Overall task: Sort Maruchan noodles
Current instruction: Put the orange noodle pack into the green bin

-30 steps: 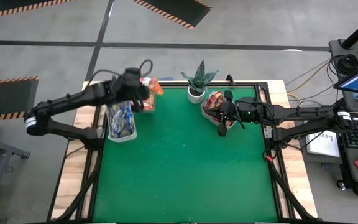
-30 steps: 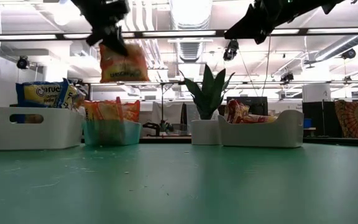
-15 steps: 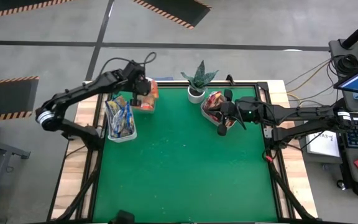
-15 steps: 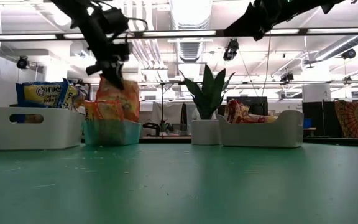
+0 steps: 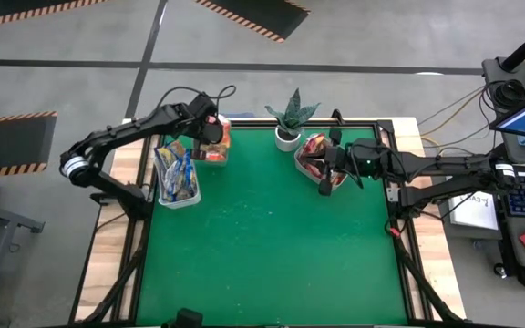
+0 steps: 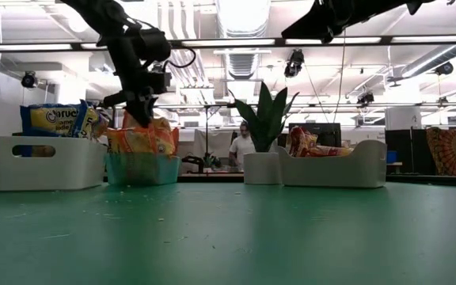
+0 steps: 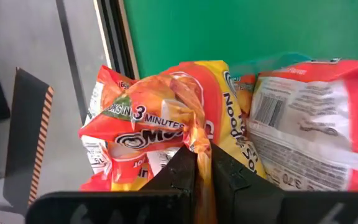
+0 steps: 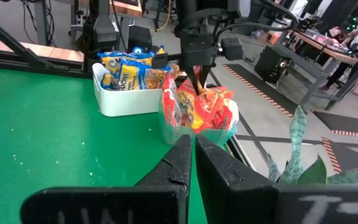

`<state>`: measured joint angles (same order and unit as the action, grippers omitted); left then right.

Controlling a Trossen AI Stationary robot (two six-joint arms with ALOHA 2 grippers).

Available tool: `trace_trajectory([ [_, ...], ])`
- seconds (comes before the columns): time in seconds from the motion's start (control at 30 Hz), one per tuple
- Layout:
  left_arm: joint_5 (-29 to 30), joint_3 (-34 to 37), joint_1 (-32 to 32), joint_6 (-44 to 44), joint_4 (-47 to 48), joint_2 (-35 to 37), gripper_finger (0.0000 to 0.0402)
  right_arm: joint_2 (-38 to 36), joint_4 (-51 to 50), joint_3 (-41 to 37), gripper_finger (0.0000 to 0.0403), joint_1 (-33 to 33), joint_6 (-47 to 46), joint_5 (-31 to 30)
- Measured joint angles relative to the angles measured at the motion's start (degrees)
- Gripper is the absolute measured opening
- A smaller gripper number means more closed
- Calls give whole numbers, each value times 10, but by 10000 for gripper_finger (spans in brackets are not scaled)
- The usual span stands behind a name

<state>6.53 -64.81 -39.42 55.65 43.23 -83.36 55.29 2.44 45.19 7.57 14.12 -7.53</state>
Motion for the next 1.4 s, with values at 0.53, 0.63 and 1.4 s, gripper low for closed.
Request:
trace_trajectory([
  [0.53, -42, -9, 0, 1, 38, 18, 4, 0, -1, 1, 13, 1, -6, 0],
  [0.63, -42, -7, 0, -9, 36, 9, 4, 0, -1, 1, 13, 1, -6, 0],
  [1.4, -52, -11, 0, -108, 39, -37, 15, 0, -1, 1, 13, 1, -5, 0],
])
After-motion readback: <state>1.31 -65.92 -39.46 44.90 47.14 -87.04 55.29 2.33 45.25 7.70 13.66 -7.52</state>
